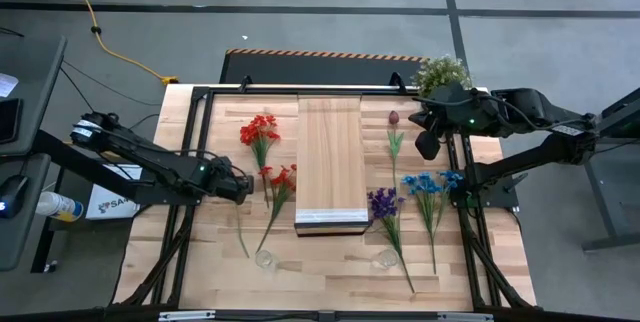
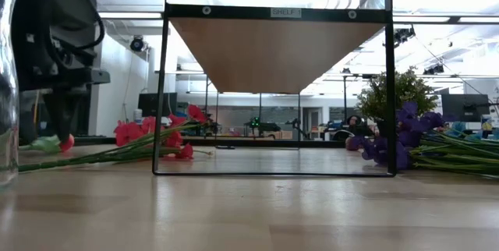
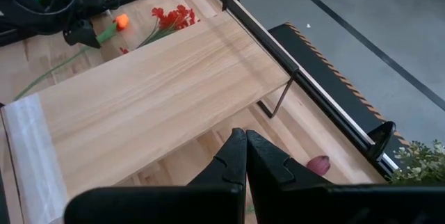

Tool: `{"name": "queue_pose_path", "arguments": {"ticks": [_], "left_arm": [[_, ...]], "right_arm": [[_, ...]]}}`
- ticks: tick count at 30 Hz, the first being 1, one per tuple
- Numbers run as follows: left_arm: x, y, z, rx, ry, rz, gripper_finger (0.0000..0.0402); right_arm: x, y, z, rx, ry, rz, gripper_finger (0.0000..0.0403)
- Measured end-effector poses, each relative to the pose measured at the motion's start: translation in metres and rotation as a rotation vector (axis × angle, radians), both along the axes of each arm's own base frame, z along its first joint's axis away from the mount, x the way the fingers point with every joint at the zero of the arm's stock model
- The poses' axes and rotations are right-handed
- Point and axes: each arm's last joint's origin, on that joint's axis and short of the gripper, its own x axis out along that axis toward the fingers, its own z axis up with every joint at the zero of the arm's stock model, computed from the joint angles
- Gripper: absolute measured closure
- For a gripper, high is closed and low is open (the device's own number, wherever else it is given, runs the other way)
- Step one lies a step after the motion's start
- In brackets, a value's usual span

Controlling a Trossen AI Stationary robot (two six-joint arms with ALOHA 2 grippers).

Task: Pick and place flowers into a vace then onto a shelf
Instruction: Put the orange flower into the left transparent vase

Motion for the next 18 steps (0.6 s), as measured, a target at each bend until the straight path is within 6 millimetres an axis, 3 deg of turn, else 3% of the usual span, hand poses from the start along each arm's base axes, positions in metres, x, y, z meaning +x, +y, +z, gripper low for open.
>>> {"name": "queue_pose_path", "arguments": {"ticks": [10,18], "left_arm": [[-0.0055,0.0016,-0.0073,0.000,0.023,0.027,0.0160],[-0.0055,0.0015,-0.0073,-0.001,0.023,0.027,0.0227]], "right_arm": [[0.0000,-0.0001,0.0000,-0.001,0.000,-0.001,0.0402],[0.0006,-0.0003,0.0008,-0.008,-0.010,-0.007,0.0402]]}}
